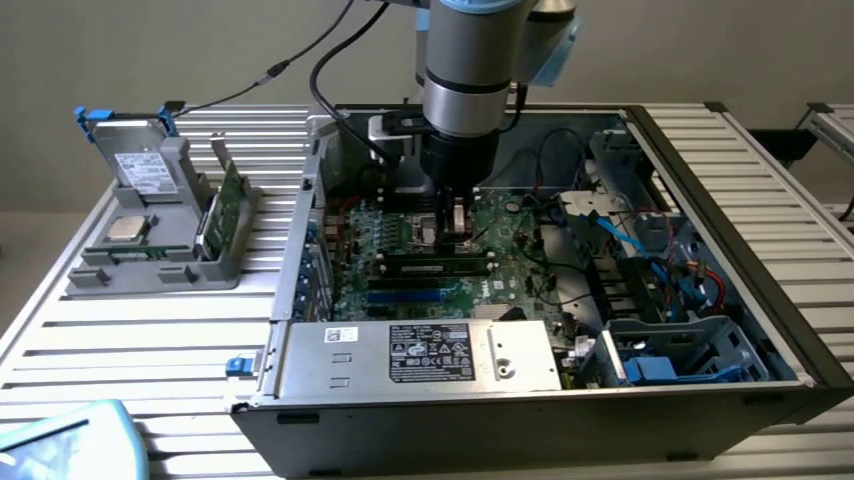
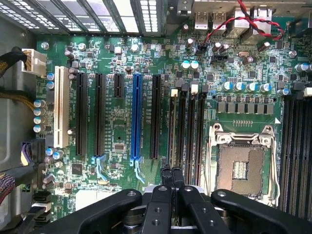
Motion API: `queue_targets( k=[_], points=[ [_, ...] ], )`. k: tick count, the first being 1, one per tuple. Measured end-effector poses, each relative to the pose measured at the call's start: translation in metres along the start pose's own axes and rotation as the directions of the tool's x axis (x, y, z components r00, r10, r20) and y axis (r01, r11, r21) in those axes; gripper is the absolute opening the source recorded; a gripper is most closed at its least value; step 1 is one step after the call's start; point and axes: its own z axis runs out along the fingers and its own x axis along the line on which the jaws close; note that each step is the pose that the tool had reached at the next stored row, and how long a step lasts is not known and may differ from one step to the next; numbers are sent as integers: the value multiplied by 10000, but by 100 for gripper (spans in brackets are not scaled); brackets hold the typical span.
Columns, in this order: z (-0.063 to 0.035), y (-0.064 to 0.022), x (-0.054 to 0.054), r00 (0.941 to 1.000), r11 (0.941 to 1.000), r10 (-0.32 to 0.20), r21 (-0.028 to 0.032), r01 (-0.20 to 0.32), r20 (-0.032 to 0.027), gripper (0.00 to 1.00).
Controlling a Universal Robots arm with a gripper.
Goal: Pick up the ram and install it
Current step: 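Press down the ram until it locks into place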
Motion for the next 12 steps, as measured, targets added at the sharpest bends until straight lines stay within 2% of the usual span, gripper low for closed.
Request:
queue_targets(
  k=[9, 12],
  points=[
    [0, 0, 0, 10000, 10000, 13, 0, -13, 0, 11],
    [1, 0, 0, 9990, 9990, 456, -10, -456, 17, 11]
  ],
)
